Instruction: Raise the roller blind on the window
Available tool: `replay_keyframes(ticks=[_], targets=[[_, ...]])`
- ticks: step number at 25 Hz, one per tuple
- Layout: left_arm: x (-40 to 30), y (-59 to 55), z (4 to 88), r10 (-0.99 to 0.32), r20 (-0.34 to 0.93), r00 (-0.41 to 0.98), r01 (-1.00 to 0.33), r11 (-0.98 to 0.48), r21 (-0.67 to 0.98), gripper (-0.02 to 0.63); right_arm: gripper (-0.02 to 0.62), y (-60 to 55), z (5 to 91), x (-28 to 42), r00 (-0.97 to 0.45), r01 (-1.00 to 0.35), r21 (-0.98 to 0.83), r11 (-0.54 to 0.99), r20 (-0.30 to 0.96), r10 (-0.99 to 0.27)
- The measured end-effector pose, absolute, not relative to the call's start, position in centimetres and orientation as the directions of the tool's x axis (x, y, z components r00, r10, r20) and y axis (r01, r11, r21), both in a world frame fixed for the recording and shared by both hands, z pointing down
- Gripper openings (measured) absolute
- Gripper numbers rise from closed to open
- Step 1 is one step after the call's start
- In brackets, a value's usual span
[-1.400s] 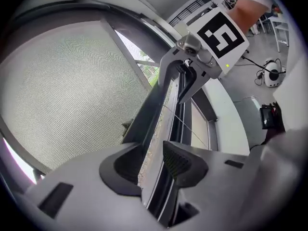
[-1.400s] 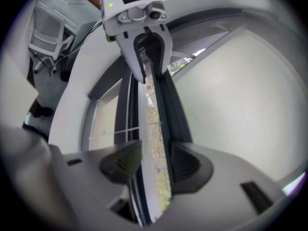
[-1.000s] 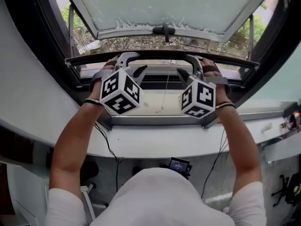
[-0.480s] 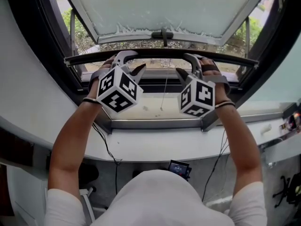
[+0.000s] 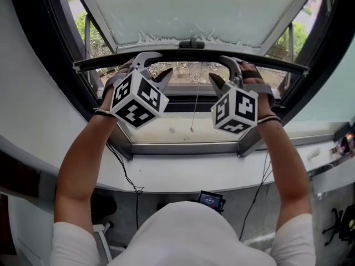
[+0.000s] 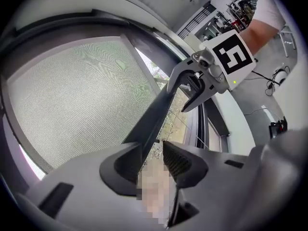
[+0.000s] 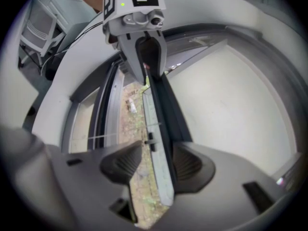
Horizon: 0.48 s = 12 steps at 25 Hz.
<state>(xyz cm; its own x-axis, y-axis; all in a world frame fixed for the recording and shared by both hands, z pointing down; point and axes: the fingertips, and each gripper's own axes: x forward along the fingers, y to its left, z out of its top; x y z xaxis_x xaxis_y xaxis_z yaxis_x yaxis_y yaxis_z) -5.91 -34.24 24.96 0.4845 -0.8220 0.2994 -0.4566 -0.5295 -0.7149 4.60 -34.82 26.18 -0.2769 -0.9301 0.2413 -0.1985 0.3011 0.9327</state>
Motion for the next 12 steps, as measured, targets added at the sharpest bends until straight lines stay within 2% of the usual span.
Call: replay_keyframes(ticks=[12], targets=[[-5.9,-34.4,22.8,-0.819,0.281,0.500,-0.468,-0.529,-0.708,0.138,0.199,-35.0,24.1,4.6,-0.288,-0.206,0.950,0.236,0.171,-0.942]])
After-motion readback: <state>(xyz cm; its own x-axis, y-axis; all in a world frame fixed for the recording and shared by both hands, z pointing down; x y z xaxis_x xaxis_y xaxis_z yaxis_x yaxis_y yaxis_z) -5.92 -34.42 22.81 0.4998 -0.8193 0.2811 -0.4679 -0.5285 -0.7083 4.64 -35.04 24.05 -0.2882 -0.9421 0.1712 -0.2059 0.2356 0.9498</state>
